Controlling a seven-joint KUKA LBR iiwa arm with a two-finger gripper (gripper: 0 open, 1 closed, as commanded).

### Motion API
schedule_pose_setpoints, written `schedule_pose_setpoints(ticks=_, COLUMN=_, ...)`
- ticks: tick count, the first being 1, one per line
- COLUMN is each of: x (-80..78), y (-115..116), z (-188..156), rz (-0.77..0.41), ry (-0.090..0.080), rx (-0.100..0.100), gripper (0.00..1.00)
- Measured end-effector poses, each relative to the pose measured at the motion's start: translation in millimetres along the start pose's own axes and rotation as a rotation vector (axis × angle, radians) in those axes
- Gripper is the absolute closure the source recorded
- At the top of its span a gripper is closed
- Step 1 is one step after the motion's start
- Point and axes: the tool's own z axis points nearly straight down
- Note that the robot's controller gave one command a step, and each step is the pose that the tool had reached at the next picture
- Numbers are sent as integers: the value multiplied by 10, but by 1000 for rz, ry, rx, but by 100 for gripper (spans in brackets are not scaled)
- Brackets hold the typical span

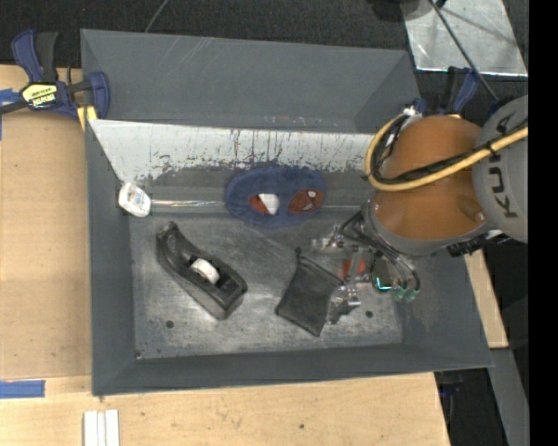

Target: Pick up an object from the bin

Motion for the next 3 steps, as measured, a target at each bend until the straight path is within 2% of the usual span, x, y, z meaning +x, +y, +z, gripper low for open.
schedule_pose_setpoints(ticks=1, x=74, y=-172, z=894, rz=237, ry=-13, rx=-3, gripper=0)
schedule_pose_setpoints(ticks=2, x=6, y=-188, z=850, rz=239, ry=-40, rx=-2, gripper=100)
schedule_pose_setpoints(ticks=3, x=-78, y=-119, z=-416, rz=-110, ry=-15, rx=1, gripper=100)
